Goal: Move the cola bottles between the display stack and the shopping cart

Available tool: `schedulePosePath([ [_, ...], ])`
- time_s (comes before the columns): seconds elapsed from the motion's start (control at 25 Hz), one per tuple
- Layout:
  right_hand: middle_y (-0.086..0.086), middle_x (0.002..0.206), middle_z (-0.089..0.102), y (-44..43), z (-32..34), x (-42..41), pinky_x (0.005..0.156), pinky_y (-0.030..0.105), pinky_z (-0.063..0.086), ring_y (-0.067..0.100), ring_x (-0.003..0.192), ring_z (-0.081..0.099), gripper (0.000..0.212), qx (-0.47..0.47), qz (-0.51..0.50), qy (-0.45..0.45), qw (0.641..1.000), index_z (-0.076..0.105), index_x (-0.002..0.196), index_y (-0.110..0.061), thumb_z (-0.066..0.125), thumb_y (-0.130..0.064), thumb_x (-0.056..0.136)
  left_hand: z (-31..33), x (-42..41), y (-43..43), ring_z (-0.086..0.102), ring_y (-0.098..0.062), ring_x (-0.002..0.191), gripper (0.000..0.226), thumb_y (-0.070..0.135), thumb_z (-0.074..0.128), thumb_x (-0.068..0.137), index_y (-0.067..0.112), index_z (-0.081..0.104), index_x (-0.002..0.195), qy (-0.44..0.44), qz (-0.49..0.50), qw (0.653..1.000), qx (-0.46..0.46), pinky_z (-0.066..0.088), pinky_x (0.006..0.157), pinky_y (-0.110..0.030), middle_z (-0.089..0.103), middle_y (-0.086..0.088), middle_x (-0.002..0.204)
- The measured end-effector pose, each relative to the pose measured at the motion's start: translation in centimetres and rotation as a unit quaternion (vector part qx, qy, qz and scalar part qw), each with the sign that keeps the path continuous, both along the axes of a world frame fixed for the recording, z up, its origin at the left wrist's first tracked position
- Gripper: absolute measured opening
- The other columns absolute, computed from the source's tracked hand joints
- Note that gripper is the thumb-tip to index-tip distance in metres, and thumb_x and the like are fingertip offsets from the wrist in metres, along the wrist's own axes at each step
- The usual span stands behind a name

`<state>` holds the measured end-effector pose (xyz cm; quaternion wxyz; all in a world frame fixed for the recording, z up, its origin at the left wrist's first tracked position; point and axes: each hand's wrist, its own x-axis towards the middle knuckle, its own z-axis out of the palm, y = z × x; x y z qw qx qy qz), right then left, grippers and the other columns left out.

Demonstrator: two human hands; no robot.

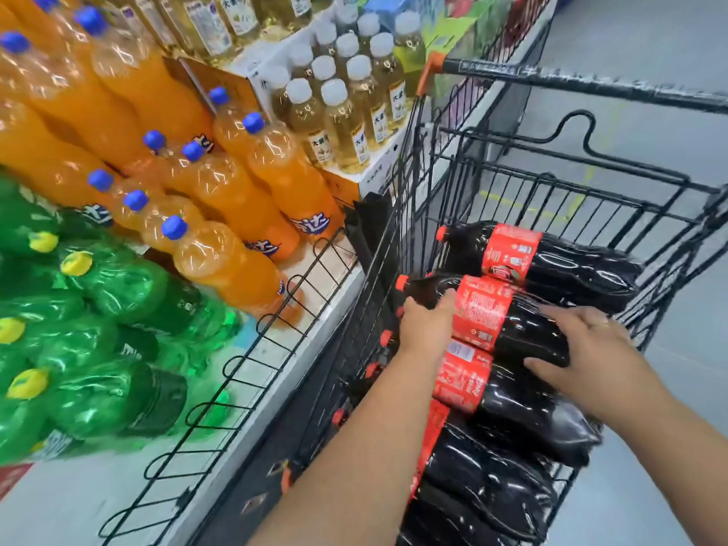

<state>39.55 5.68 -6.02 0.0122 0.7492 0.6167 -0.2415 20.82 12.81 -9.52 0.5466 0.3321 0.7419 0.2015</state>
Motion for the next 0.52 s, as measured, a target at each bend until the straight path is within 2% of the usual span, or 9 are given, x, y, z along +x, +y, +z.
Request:
schedulePosePath([
  [0.08,0.007,0.146,0.039,1.2,-0.8,1.0,0.107,0.044,0.039,0.035,0.131,0.037,0.087,-0.019,0.026,-0.018,0.999,0.029,0.151,-0.029,0.067,-0.060,0.079,-4.0,0.9,1.4,0.063,-0.035,0.120,0.120,0.084,0.061,0.048,0.013,0.047,0.143,-0.034,0.101,0.994,-0.015,0.049,0.106,-0.052,0.064,-0.010,0.133],
  [0.16,0.003,0.146,0.039,2.0,-1.7,1.7,0.106,0.043,0.041,0.031,0.131,0.037,0.091,-0.031,0.058,-0.062,0.996,0.027,0.151,-0.032,0.062,-0.070,0.076,-7.6,1.4,2.7,0.066,-0.035,0.113,0.113,0.081,0.062,0.044,0.013,0.052,0.134,-0.039,0.138,0.989,-0.019,0.051,0.103,-0.053,0.067,-0.008,0.124],
  [0.32,-0.003,0.146,0.037,3.4,-3.1,3.1,0.107,0.043,0.032,0.026,0.133,0.032,0.097,-0.049,0.090,-0.108,0.989,0.020,0.151,-0.039,0.055,-0.082,0.071,-8.2,2.2,4.7,0.070,-0.034,0.105,0.112,0.080,0.065,0.034,0.016,0.058,0.126,-0.068,0.195,0.978,-0.031,0.054,0.099,-0.054,0.071,-0.009,0.118],
  [0.4,-0.002,0.143,0.038,4.1,-3.7,3.4,0.106,0.044,0.033,0.026,0.130,0.032,0.102,-0.050,0.098,-0.116,0.987,0.020,0.151,-0.039,0.054,-0.085,0.067,-6.8,2.6,5.2,0.072,-0.033,0.098,0.093,0.072,0.076,0.043,0.016,0.058,0.115,-0.095,0.221,0.970,-0.048,0.058,0.093,-0.053,0.072,-0.010,0.111],
  [0.48,0.002,0.140,0.040,4.8,-4.2,3.4,0.103,0.043,0.036,0.027,0.127,0.035,0.111,-0.063,0.108,-0.118,0.985,0.018,0.151,-0.037,0.057,-0.088,0.060,-5.9,2.6,5.6,0.074,-0.033,0.092,0.064,0.058,0.084,0.062,0.016,0.056,0.102,-0.112,0.236,0.964,-0.057,0.060,0.088,-0.053,0.073,-0.012,0.106],
  [0.52,0.004,0.139,0.041,5.2,-4.5,3.4,0.101,0.043,0.040,0.028,0.126,0.039,0.116,-0.078,0.112,-0.112,0.984,0.016,0.151,-0.035,0.059,-0.088,0.057,-5.9,2.5,5.9,0.074,-0.033,0.089,0.059,0.053,0.085,0.067,0.015,0.057,0.102,-0.116,0.240,0.962,-0.063,0.061,0.087,-0.053,0.074,-0.013,0.103],
])
